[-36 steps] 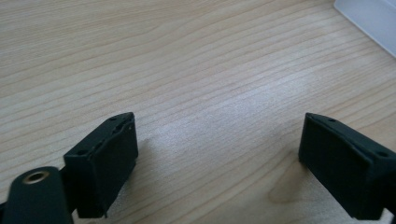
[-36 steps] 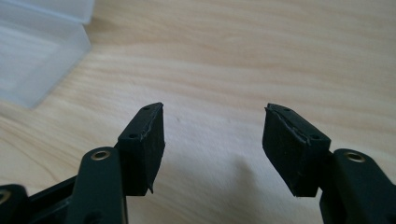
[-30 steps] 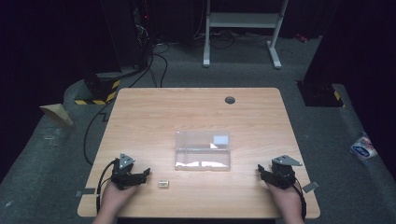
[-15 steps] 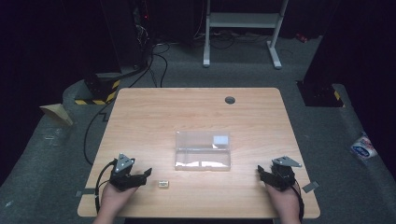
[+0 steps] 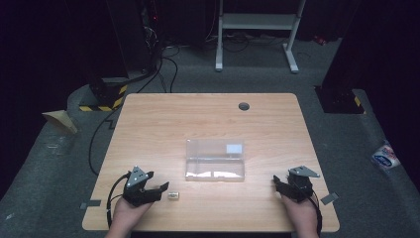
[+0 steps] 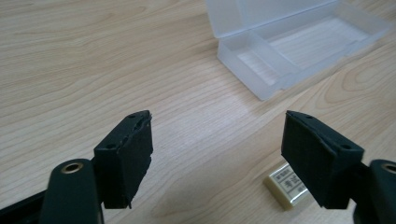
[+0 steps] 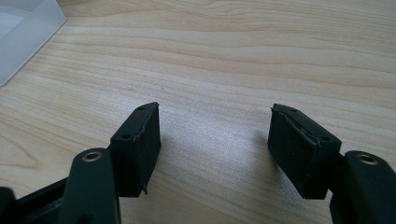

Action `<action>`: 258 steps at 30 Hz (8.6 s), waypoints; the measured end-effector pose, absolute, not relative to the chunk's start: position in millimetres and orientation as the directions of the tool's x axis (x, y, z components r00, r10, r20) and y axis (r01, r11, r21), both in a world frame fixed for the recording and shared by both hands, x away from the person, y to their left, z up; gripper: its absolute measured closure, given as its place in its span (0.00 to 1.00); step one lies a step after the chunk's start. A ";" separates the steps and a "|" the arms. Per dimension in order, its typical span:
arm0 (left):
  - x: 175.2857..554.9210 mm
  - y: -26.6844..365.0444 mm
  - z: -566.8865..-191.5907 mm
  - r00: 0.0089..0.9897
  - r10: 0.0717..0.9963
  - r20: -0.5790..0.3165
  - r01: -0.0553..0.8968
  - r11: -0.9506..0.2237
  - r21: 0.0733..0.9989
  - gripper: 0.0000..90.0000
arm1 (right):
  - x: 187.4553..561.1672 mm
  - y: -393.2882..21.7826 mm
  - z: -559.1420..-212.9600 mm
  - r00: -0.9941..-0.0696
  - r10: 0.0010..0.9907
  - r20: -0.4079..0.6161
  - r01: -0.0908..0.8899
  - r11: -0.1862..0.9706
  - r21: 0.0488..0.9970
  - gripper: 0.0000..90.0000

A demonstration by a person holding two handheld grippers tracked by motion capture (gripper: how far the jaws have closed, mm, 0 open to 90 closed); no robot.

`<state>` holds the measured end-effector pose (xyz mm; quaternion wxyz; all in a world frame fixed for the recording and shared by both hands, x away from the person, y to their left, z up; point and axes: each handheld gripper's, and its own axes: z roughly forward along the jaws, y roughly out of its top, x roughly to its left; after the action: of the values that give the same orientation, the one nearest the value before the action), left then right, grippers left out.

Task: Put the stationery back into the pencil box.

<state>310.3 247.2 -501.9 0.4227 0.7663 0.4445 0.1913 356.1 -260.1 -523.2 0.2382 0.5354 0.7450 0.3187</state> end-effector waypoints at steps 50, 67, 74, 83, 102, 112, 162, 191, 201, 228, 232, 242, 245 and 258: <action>298.8 217.2 -522.8 0.674 0.736 -0.062 0.522 -0.416 0.745 0.66 | 354.8 -259.6 -523.2 -0.324 0.946 -0.014 0.640 0.230 0.733 0.40; 294.0 220.5 -524.8 0.661 0.749 -0.033 0.506 -0.413 0.758 0.75 | 354.8 -259.9 -523.1 -0.328 0.945 -0.013 0.642 0.233 0.731 0.40; 296.1 221.8 -521.9 0.641 0.766 -0.050 0.501 -0.368 0.783 0.75 | 354.6 -259.9 -523.1 -0.329 0.944 -0.014 0.641 0.234 0.731 0.40; 296.5 213.9 -509.9 0.626 0.780 -0.009 0.456 -0.357 0.815 0.75 | 354.5 -260.0 -523.1 -0.324 0.946 -0.017 0.641 0.232 0.731 0.39; 324.1 189.9 -492.3 0.529 0.848 -0.024 0.472 -0.271 0.839 0.75 | 355.5 -261.6 -523.2 -0.340 0.940 -0.008 0.639 0.237 0.732 0.37; 329.1 192.2 -480.7 0.550 0.835 -0.011 0.459 -0.292 0.839 0.75 | 354.3 -260.9 -523.0 -0.357 0.934 -0.008 0.638 0.250 0.728 0.37; 366.3 158.5 -488.3 0.531 0.844 -0.077 0.503 -0.241 0.830 0.75 | 354.7 -260.3 -523.2 -0.360 0.933 -0.010 0.635 0.253 0.730 0.37; 386.9 145.1 -498.5 0.501 0.863 -0.058 0.582 -0.286 0.761 0.75 | 354.6 -260.2 -523.0 -0.365 0.931 -0.012 0.634 0.259 0.729 0.37; 387.4 143.1 -501.9 0.492 0.870 -0.029 0.590 -0.309 0.746 0.75 | 354.6 -260.1 -523.0 -0.367 0.930 -0.012 0.634 0.260 0.729 0.37; 389.7 144.5 -499.6 0.474 0.879 -0.046 0.594 -0.281 0.753 0.66 | 354.5 -260.0 -523.0 -0.369 0.930 -0.012 0.634 0.261 0.728 0.37; 389.9 144.9 -497.5 0.474 0.879 -0.060 0.593 -0.268 0.760 0.65 | 354.5 -260.0 -523.0 -0.369 0.930 -0.012 0.634 0.260 0.728 0.37; 389.3 146.3 -495.0 0.478 0.876 -0.068 0.583 -0.259 0.770 0.61 | 354.5 -260.0 -523.0 -0.369 0.929 -0.012 0.634 0.261 0.728 0.37; 388.8 146.5 -493.9 0.476 0.876 -0.078 0.583 -0.248 0.773 0.58 | 354.5 -260.0 -523.0 -0.369 0.930 -0.012 0.634 0.261 0.728 0.37; 382.9 146.4 -484.6 0.507 0.862 -0.019 0.509 -0.282 0.813 0.34 | 354.5 -260.0 -523.0 -0.369 0.929 -0.012 0.634 0.261 0.728 0.37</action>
<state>382.9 146.4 -484.6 0.4012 0.7698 0.4452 0.2196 354.5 -260.0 -523.0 0.2273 0.5138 0.7607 0.3251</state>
